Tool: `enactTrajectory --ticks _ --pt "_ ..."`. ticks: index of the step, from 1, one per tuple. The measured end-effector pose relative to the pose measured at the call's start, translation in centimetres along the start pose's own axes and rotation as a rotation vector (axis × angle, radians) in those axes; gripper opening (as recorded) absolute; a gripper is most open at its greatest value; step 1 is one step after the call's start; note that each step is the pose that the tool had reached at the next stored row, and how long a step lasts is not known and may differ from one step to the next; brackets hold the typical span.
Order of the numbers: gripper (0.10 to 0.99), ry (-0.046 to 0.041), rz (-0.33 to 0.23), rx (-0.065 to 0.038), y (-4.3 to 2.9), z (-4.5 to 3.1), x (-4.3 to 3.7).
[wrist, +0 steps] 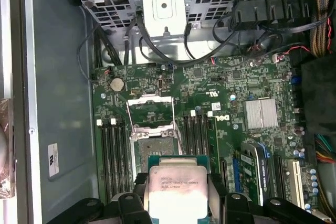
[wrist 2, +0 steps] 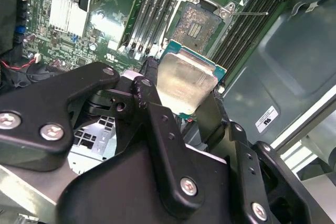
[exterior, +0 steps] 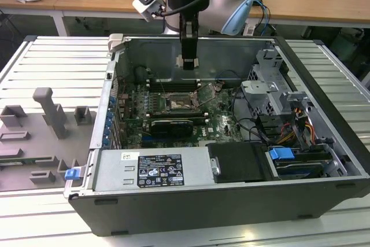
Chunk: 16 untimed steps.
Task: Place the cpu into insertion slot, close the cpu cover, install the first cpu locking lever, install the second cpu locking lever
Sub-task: 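Place the cpu into insertion slot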
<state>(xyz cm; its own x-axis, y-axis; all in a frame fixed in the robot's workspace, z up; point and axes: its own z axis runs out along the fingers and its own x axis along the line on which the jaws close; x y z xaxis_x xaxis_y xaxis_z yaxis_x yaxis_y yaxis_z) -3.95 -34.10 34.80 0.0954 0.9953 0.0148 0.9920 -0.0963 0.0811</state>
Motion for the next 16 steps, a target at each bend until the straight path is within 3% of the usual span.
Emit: enactTrajectory --ticks 16 --pt "0.533 -0.0042 0.000 0.000 -0.03 0.35 -0.01"
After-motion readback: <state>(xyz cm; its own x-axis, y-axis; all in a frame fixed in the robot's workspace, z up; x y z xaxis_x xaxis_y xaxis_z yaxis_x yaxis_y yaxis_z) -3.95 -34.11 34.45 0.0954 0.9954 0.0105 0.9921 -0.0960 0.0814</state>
